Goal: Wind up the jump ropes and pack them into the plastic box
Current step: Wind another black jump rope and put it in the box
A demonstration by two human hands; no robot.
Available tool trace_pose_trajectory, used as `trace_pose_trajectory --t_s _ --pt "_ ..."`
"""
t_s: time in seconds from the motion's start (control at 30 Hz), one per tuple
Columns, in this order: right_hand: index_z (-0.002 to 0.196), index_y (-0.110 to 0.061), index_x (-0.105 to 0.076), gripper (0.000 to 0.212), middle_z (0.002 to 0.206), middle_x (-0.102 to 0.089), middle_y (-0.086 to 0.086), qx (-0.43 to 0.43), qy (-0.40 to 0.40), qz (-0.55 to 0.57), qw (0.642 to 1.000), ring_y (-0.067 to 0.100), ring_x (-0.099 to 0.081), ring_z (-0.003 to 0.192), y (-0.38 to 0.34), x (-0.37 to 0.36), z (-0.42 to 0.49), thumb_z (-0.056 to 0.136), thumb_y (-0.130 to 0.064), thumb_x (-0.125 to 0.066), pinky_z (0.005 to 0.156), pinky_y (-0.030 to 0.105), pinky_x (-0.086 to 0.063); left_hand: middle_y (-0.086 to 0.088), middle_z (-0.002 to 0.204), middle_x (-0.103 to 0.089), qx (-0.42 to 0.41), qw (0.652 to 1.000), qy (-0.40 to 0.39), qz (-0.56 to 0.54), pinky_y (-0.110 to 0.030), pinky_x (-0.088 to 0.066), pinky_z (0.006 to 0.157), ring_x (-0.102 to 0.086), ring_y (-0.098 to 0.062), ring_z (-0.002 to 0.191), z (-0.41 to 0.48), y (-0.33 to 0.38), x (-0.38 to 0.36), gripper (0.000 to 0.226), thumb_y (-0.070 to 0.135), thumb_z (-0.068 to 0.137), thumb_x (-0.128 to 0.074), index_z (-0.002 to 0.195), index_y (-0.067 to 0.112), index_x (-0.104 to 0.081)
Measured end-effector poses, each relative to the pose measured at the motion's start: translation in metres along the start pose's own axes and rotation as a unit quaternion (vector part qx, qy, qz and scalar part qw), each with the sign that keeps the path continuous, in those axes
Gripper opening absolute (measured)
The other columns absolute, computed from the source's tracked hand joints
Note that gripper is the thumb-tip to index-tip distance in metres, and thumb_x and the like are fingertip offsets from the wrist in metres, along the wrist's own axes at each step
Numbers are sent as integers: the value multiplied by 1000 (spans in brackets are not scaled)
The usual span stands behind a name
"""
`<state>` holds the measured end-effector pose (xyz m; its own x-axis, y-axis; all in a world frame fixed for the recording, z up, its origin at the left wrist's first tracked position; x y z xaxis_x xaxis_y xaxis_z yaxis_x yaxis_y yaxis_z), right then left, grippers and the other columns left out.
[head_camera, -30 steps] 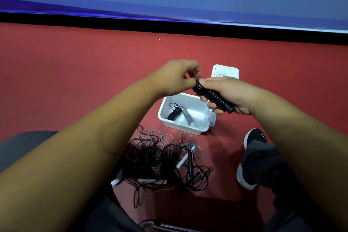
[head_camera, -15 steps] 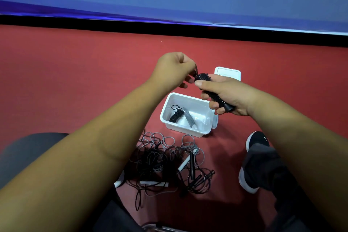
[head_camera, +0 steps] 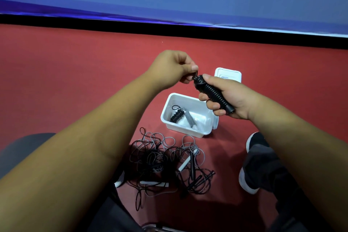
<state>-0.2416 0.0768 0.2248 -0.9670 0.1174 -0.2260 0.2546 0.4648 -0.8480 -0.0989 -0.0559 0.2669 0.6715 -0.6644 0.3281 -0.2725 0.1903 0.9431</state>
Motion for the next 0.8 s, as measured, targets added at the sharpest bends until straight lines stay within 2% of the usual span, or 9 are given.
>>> trace_pose_trajectory --t_s 0.07,0.17,0.23,0.33,0.53,0.8 --pt "126 -14 -58 45 80 -61 2 13 5 2 1000 10 -39 49 -2 -1 -1 105 -54 -56 36 21 -31 -13 71 -67 43 995 31 -90 -33 -64 67 -67 -18 60 0 0 -4 14 4 100 -66 87 1 -67" --pt "127 -15 -59 48 79 -61 0 23 18 17 999 9 -39 49 -3 -2 -1 102 -56 -60 36 21 -32 -15 76 -69 114 964 80 -226 -26 -61 63 -71 -18 62 1 -3 -11 13 7 102 -64 93 -2 -66" --pt "126 -17 -58 47 79 -60 0 21 15 38 999 9 -39 49 -5 -4 -1 102 -57 -60 36 20 -31 -17 79 -70 137 948 102 -268 -25 -61 62 -73 -19 64 3 -4 -14 14 9 101 -65 95 -3 -65" --pt "126 -21 -55 42 79 -55 -2 8 -19 82 996 7 -37 47 -6 -7 -2 104 -57 -56 35 19 -29 -12 73 -70 123 954 97 -257 -24 -61 61 -71 -17 62 6 1 -11 14 11 100 -69 90 2 -65" --pt "128 -14 -56 49 78 -49 -1 -34 -67 113 991 6 -34 45 4 -9 -8 104 -57 -51 34 18 -26 -9 73 -69 129 976 7 -176 -23 -60 60 -68 -13 58 0 4 -8 14 13 101 -68 89 5 -66" --pt "123 -9 -63 56 75 -41 -2 -34 -80 145 986 6 -31 43 -2 -14 -8 102 -59 -51 38 20 -16 -8 70 -70 108 976 32 -186 -20 -58 60 -67 -11 58 1 9 -5 14 12 101 -67 91 3 -67"
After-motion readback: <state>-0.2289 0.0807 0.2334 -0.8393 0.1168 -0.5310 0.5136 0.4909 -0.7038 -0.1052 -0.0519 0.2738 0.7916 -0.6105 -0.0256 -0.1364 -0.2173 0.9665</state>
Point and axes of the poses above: each hand's wrist, its own z-axis towards the middle knuckle, its own x-axis out of the back of the hand, y = z × x, the point moved 3 cm from there along z, towards the middle knuckle
